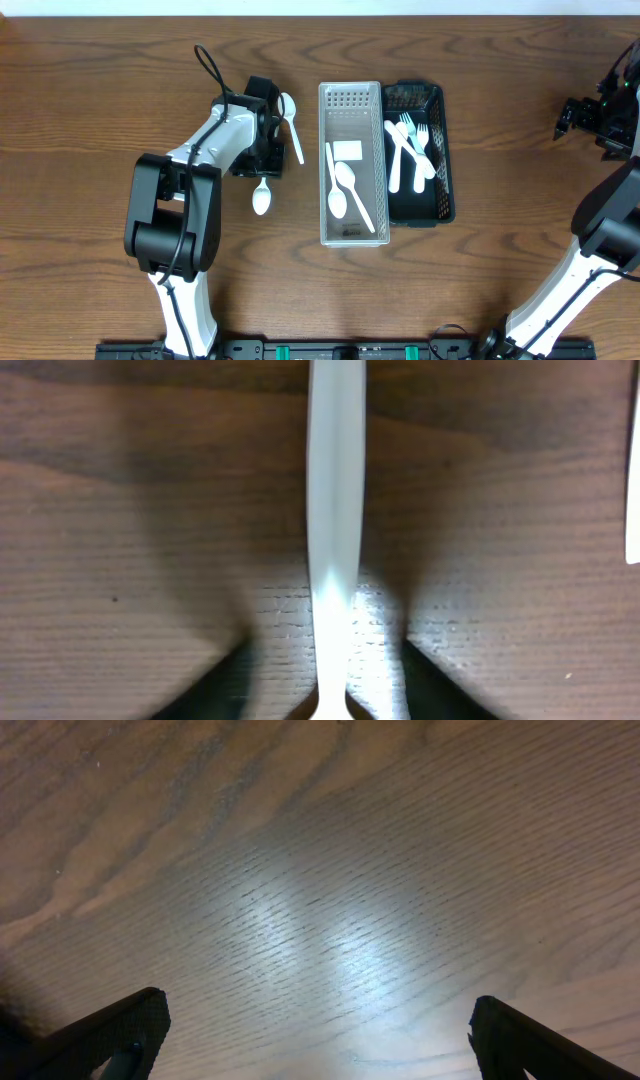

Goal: Pack container
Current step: 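Move the left gripper to the lower white spoon and grasp it, then carry the white spoon into the grey basket and release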

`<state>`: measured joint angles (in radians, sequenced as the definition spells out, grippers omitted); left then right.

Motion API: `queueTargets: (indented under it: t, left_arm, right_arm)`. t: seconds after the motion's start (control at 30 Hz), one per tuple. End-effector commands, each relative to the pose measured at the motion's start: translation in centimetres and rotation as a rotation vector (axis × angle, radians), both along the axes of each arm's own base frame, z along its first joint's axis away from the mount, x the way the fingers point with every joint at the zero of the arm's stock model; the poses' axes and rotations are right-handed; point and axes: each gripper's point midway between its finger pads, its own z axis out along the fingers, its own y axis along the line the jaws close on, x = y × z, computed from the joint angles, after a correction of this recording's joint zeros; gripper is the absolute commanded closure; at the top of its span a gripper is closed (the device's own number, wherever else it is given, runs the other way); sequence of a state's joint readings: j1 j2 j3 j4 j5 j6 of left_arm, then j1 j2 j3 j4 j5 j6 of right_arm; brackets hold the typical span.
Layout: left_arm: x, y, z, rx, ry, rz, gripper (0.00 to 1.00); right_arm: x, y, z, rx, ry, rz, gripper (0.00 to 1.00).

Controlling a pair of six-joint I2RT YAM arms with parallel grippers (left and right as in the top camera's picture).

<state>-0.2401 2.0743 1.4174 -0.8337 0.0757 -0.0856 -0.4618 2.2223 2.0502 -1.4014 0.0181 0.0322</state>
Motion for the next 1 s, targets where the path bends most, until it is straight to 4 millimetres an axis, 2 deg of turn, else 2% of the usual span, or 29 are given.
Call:
queueTargets:
  t: [0.0, 0.07, 0.13, 0.23, 0.43, 0.57, 0.7, 0.87, 0.97]
  left_arm:
    - [-0.7, 0.1, -0.8, 0.005, 0.031, 0.0, 0.74]
    - [-0.7, 0.1, -0.8, 0.005, 0.031, 0.001, 0.8]
    - [-0.7, 0.1, -0.8, 0.005, 0.031, 0.001, 0.81]
    - [-0.6, 0.1, -0.5, 0.005, 0.031, 0.0, 0.93]
    - [1.2, -0.3, 2.8, -0.017, -0.059, 0.0, 0.94]
    - [2.1, -0.6, 6.2, -0.04, -0.151, 0.0, 0.94]
    - [2.2, -1.2, 11.0, -0.085, -0.264, -0.01, 0.94]
    - [0.7, -5.7, 17.5, -0.287, -0.39, -0.076, 0.94]
    - [-0.2, -8.2, 20.1, -0.348, -0.447, -0.07, 0.94]
  right_arm:
    - [0.1, 0.1, 0.2, -0.002, -0.004, 0.017, 0.01]
    - [0.1, 0.1, 0.2, -0.002, -0.004, 0.017, 0.01]
    - [0.1, 0.1, 0.2, -0.002, -0.004, 0.017, 0.01]
    - [0.0, 0.1, 0.2, -0.002, -0.004, 0.017, 0.01]
    - [0.1, 0.1, 0.2, -0.002, -0.004, 0.017, 0.01]
    - [0.1, 0.1, 0.2, -0.002, -0.004, 0.017, 0.01]
    - [0.1, 0.1, 0.2, -0.002, -0.004, 0.017, 0.01]
    - [0.1, 0.1, 0.2, -0.002, -0.004, 0.017, 0.01]
    - [0.1, 0.1, 0.2, -0.002, -0.004, 0.017, 0.01]
